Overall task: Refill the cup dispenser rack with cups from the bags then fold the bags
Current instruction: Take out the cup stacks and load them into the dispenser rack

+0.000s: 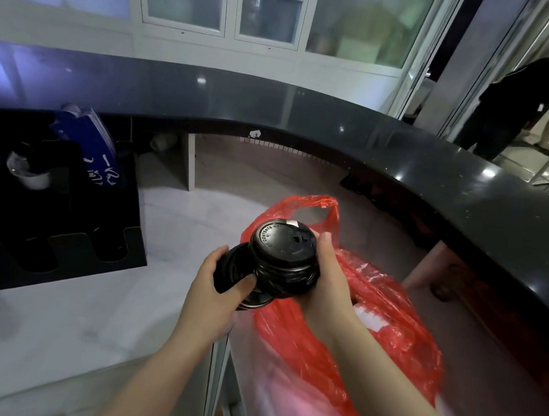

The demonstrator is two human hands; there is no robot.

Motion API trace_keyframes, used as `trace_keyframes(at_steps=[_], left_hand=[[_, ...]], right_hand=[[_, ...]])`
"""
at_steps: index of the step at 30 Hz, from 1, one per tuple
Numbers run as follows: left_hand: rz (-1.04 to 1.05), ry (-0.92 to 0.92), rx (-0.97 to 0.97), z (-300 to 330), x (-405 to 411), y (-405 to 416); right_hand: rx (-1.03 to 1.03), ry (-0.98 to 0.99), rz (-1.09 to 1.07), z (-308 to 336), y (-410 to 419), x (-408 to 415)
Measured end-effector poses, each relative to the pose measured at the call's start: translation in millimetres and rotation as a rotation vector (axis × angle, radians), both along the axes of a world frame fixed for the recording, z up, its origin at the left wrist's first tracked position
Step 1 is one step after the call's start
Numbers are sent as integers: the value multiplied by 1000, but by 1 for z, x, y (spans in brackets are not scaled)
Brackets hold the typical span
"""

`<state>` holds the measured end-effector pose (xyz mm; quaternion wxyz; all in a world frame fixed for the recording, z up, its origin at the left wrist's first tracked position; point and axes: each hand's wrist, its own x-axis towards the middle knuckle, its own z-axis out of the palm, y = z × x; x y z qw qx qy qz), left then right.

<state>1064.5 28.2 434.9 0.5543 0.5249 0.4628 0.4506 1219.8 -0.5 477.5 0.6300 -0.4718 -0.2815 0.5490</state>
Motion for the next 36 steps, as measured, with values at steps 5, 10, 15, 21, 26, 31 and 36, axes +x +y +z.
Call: trace_keyframes(at_steps=[5, 10, 15, 21, 26, 31, 36], left_hand=[[16, 38, 22, 4, -2, -6], [27, 37, -7, 5, -6, -10], [-48, 38, -35, 4, -8, -15], [-91, 88, 39, 7, -6, -18], [-135, 37, 14, 15, -8, -20], [-192, -1, -43, 22, -10, -22], [-137, 50, -17, 25, -7, -19]], right_hand=[[-6, -43, -14, 3, -6, -3], [-4, 29, -30, 3, -10, -1], [-1, 106, -95, -2, -9, -7], [23, 79, -69, -1, -13, -8], [47, 24, -24, -1, -18, -11], [107, -48, 23, -3, -22, -14], [168, -125, 43, -8, -29, -17]])
